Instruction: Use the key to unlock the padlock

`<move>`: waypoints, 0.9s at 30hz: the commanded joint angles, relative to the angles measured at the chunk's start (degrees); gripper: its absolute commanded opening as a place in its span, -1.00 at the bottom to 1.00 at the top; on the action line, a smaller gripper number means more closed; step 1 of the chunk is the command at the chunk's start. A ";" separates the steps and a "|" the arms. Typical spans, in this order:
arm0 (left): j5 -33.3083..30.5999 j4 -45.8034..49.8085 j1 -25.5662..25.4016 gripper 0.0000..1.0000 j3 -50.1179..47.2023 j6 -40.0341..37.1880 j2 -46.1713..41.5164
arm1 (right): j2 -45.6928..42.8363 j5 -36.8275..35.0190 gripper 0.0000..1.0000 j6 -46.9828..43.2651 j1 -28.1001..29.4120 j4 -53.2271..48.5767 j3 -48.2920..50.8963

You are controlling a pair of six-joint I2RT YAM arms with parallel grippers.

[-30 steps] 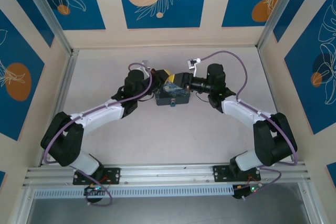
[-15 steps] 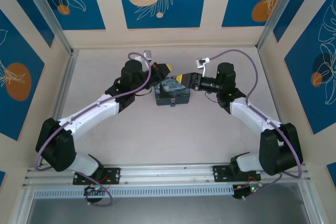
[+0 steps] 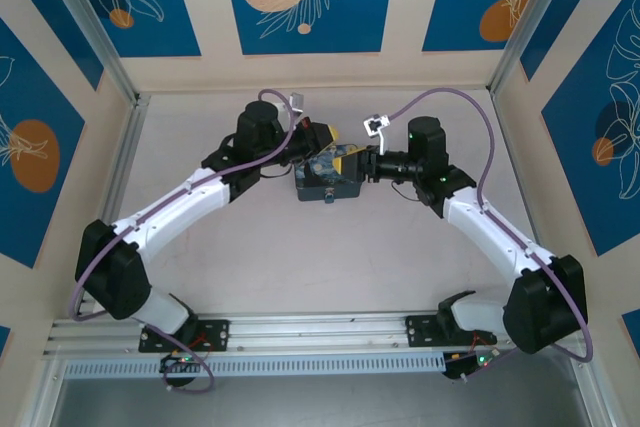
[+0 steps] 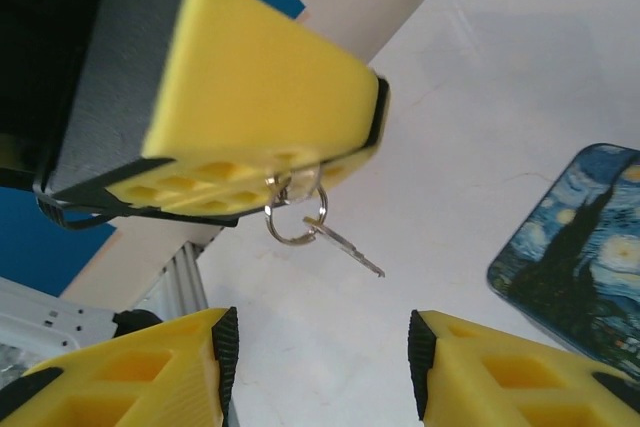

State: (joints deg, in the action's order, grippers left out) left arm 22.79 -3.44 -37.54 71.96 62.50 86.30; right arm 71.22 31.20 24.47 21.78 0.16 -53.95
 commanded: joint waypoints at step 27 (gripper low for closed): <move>4.61 -0.95 -1.06 -1.00 1.48 4.63 3.17 | 2.34 -3.24 -0.31 -6.80 1.33 -6.27 -5.69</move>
State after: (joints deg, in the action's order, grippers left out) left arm 25.98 -3.60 -37.80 71.96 66.54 88.71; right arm 73.38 28.23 19.05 22.92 -4.86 -58.76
